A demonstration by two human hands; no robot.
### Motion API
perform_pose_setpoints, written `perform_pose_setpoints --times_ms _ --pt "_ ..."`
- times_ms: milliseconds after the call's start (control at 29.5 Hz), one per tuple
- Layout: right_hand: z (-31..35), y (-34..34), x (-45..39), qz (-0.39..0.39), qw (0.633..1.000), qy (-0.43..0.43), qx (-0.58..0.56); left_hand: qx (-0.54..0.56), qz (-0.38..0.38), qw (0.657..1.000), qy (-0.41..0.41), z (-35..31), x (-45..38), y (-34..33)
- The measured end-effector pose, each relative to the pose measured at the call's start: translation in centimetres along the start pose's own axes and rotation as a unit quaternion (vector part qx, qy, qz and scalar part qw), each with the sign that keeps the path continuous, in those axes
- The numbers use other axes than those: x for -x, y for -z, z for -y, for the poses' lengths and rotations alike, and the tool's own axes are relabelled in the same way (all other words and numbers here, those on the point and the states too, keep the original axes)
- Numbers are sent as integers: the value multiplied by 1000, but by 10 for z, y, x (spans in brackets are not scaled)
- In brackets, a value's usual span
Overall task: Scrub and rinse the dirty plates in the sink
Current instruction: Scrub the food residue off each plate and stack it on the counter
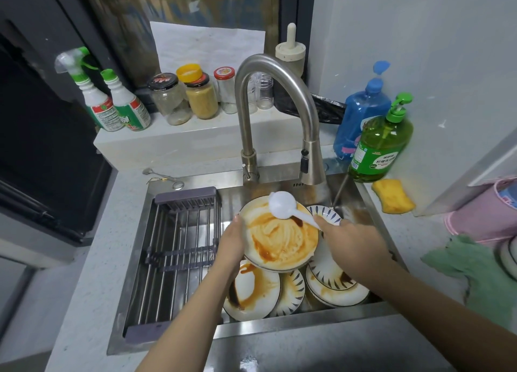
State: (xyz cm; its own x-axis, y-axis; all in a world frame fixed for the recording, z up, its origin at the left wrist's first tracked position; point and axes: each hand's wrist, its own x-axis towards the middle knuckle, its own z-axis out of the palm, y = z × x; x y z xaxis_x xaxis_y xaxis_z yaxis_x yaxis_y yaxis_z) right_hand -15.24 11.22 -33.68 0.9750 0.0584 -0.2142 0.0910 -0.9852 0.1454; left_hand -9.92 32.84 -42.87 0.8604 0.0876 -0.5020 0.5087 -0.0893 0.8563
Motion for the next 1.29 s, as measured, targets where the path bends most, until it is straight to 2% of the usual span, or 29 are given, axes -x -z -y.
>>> perform_pose_setpoints --times_ms 102,204,373,543,713,849,951,1018,1086,1188,1290 --pt "10 0 3 4 1000 23 -20 -12 5 1000 -16 -5 2 -2" --pt "21 -5 2 2 998 57 -42 -12 19 1000 2 -7 7 -5" --pt "4 -8 -1 2 1000 -2 -6 10 5 1000 -21 1 3 0" --pt "26 -9 3 6 995 66 -74 42 26 999 -3 -4 10 -6" --pt "8 -5 -4 -5 999 1 -37 87 38 995 10 -1 6 -4" --pt "28 -1 1 27 991 64 -114 114 40 993 11 1 4 -9" --pt "29 1 10 58 977 110 -175 231 47 967 96 1 7 -10" --pt "24 5 16 97 966 139 -193 268 39 954 125 -1 8 -11" --pt "13 9 17 140 954 147 -220 258 38 957 130 0 5 -11" --pt "-12 17 12 200 954 149 -166 229 32 966 115 -2 4 -11" --pt "-12 19 11 163 967 141 -138 176 18 981 80 -6 6 -13"
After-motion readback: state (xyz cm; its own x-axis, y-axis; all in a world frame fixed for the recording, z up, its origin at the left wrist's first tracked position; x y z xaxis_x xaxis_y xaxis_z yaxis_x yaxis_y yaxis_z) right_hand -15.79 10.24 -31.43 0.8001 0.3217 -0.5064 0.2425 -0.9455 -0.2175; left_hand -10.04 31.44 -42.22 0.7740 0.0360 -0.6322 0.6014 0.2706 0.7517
